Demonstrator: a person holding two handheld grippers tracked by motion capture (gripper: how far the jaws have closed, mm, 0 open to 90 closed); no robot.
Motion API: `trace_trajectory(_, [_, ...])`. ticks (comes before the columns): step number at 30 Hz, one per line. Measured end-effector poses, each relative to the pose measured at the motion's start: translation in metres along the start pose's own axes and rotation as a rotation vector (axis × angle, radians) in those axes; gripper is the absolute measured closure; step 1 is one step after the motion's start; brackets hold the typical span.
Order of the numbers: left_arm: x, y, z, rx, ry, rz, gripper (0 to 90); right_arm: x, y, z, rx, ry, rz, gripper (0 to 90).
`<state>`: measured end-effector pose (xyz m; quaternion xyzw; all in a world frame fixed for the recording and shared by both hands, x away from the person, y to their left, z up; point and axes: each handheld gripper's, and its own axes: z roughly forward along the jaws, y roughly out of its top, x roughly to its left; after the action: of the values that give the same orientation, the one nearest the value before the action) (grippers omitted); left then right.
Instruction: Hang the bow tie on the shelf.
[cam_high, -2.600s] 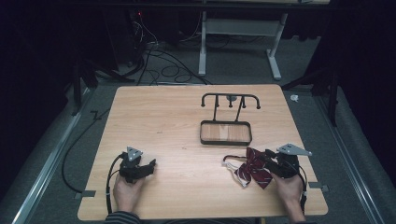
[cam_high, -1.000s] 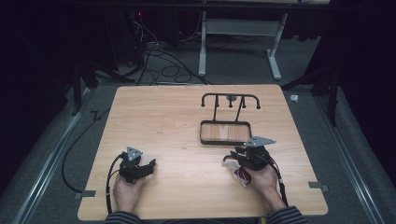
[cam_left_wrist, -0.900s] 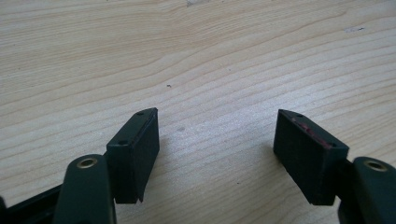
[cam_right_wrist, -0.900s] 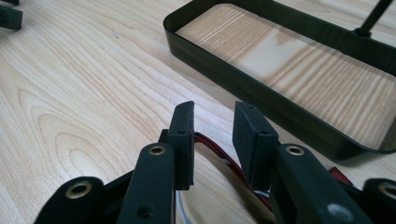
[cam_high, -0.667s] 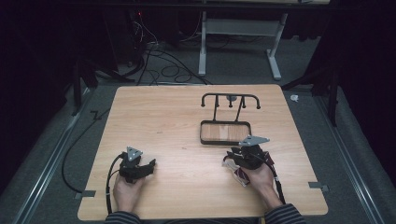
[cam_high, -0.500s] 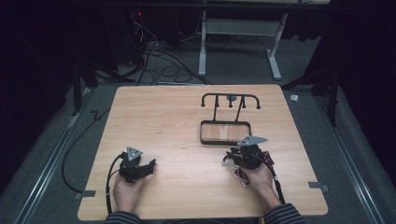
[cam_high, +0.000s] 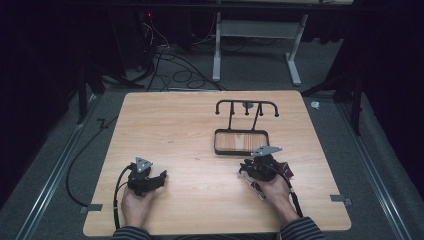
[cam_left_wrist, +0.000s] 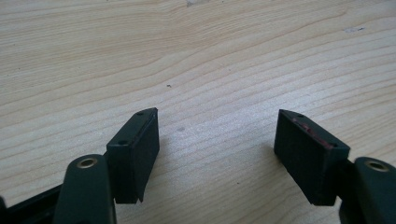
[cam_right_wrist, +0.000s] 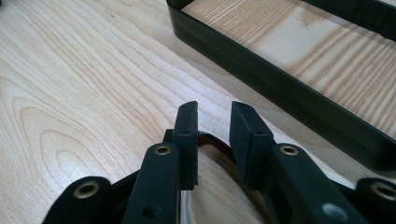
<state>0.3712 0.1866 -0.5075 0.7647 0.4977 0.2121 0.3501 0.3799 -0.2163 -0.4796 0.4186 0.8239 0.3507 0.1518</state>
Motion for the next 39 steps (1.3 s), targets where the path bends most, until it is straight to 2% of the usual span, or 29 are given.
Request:
trace_trajectory(15, [0.0,0.0,0.0,-0.001,-0.001,-0.001,31.4,-0.005,-0.001,0.012,0.038,0.003,0.008,74.4])
trace_trajectory(18, [0.0,0.0,0.0,-0.001,-0.001,-0.001,31.4,-0.005,-0.001,0.013,0.045,0.006,0.011,76.5])
trace_trajectory(19, [0.0,0.0,0.0,-0.002,-0.001,-0.002,31.4,-0.005,-0.001,0.013,0.051,0.004,0.01,80.6])
trace_trajectory(24, [0.0,0.0,0.0,-0.002,-0.001,-0.003,31.4,-0.005,-0.001,0.013,0.049,-0.002,0.001,88.6])
trace_trajectory(32, [0.0,0.0,0.0,-0.002,-0.003,-0.004,31.2,-0.006,0.0,0.007,0.015,-0.007,0.002,90.0])
trace_trajectory(39, [0.001,0.0,0.0,-0.002,-0.003,-0.004,31.2,-0.008,0.001,-0.007,-0.035,-0.023,0.016,90.0])
